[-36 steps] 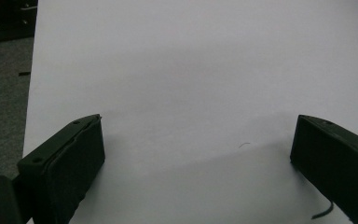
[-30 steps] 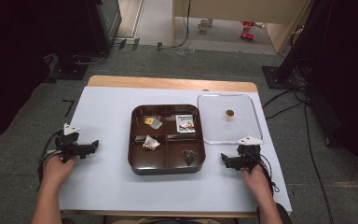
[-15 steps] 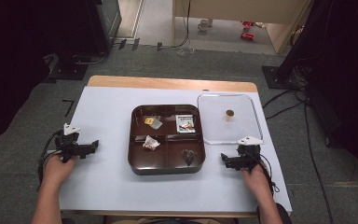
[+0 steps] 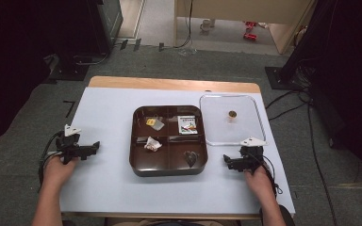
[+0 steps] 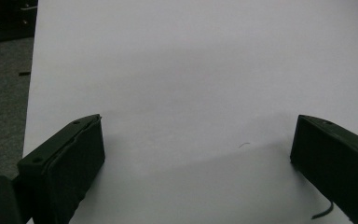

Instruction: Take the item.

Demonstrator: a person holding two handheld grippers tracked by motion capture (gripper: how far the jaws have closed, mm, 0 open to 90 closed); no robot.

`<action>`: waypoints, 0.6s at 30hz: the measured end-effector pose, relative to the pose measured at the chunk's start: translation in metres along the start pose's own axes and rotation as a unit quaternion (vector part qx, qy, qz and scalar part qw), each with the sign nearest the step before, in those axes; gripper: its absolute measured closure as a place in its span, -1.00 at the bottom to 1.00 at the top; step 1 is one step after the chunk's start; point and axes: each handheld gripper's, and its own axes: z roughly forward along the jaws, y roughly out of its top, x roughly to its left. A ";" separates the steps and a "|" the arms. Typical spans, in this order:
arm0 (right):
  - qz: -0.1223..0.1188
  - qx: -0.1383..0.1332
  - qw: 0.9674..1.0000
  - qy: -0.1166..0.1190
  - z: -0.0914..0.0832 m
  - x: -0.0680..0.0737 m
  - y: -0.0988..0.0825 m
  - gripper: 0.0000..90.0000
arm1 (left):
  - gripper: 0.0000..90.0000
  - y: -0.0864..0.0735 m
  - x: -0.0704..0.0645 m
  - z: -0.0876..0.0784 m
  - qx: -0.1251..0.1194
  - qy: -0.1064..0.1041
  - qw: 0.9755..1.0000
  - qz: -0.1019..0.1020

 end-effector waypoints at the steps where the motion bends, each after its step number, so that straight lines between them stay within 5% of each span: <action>1: 0.000 0.000 1.000 0.000 0.000 0.000 0.000 -1.00 | -0.94 0.000 0.000 0.000 0.000 0.000 1.000 0.000; 15: 0.000 0.000 1.000 0.000 0.000 0.000 0.000 -1.00 | -0.94 0.000 0.000 0.000 0.001 0.001 1.000 0.000; 18: 0.000 0.000 1.000 0.000 0.000 0.000 0.000 -1.00 | -0.90 0.005 0.001 -0.001 0.016 -0.002 1.000 0.003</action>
